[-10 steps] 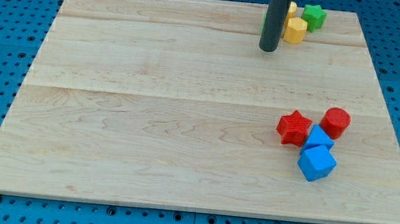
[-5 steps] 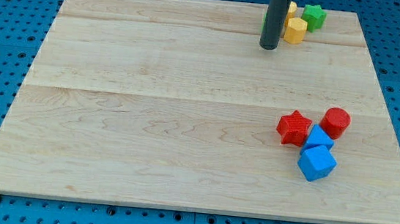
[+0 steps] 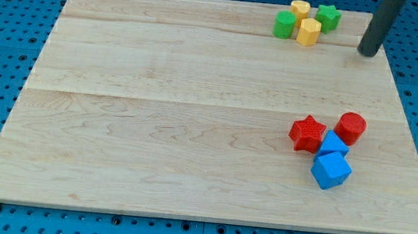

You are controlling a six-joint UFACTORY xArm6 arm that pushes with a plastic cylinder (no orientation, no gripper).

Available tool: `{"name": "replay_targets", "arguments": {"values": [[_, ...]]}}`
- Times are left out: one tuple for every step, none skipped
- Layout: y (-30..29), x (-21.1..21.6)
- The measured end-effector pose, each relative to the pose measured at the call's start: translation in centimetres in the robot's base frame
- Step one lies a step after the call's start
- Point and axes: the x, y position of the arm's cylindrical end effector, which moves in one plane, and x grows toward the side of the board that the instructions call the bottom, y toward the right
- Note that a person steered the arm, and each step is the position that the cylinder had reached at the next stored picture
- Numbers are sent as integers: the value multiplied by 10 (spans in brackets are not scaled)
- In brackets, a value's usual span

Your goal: Separate the yellow heart from the yellow hexagon and green blocks

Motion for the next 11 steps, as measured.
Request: {"name": "replay_targets", "arguments": {"values": [[-2, -61], [-60, -75], [-144, -73], [-154, -68], [-154, -68], [-155, -73], [-159, -75], [-164, -75], [-168, -75], [-170, -75], [-176, -75]]}}
